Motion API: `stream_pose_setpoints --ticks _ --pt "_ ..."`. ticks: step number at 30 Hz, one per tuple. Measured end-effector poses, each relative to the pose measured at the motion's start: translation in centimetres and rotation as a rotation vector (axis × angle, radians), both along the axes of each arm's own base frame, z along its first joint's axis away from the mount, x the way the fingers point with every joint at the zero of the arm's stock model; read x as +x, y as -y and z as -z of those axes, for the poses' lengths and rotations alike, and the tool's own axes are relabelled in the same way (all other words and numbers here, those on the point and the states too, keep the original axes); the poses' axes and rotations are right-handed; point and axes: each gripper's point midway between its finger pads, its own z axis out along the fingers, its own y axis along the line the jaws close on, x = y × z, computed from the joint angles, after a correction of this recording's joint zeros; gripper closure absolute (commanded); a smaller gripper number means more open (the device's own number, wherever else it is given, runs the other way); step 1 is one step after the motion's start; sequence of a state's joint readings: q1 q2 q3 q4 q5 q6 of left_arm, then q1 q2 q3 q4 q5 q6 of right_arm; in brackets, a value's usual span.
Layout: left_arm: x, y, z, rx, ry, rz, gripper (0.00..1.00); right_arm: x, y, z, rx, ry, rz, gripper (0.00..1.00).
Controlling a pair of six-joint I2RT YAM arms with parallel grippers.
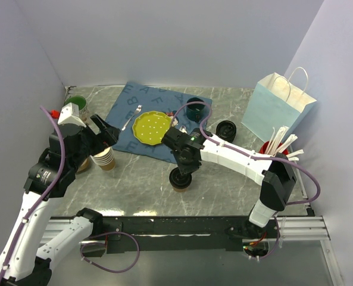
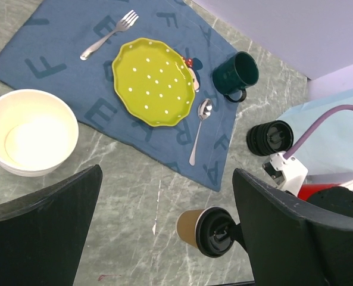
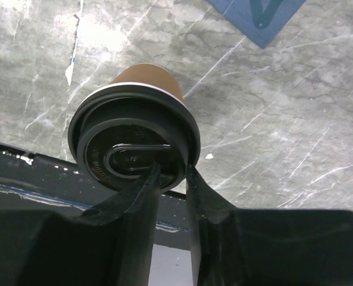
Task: Pack the takeout coffee
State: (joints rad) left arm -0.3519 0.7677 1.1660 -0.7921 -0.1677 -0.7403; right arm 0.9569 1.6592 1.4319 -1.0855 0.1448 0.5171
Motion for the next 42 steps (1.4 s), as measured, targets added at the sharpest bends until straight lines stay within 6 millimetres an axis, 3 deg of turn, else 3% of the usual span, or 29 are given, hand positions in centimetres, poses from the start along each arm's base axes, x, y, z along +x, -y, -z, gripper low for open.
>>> stream_pose_setpoints --ticks 5,11,16,19,23,31,35,42 --pt "-0.1 0.6 0.3 -0.01 -0.009 0.029 0.01 -0.3 -0.1 -0.2 0.017 -0.014 0.004 0.64" --pt "0.1 2.9 2.1 -0.045 -0.064 0.135 0.13 0.1 0.3 -1.9 0.088 -0.016 0.028 0.53" --pt "0.7 7.0 5.8 -0.115 -0.178 0.321 0.23 0.6 0.8 -5.0 0.335 -0.021 0.028 0.43" --pt "0.9 9.6 9.7 -0.158 -0.295 0.423 0.25 0.5 1.4 -5.6 0.469 -0.043 0.019 0.36" --pt "-0.4 12.9 13.7 -0.187 -0.427 0.55 0.28 -0.1 1.1 -5.2 0.571 -0.109 -0.048 0.31" --pt "-2.8 18.9 16.0 -0.197 -0.472 0.758 0.4 0.4 0.4 -4.0 0.644 -0.184 -0.146 0.28" --pt "-3.3 20.0 18.0 -0.181 -0.513 0.784 0.44 0.7 0.3 -2.8 0.638 -0.218 -0.172 0.31" --pt "-3.7 20.0 20.1 -0.156 -0.548 0.775 0.46 0.7 0.1 -1.0 0.625 -0.272 -0.212 0.34"
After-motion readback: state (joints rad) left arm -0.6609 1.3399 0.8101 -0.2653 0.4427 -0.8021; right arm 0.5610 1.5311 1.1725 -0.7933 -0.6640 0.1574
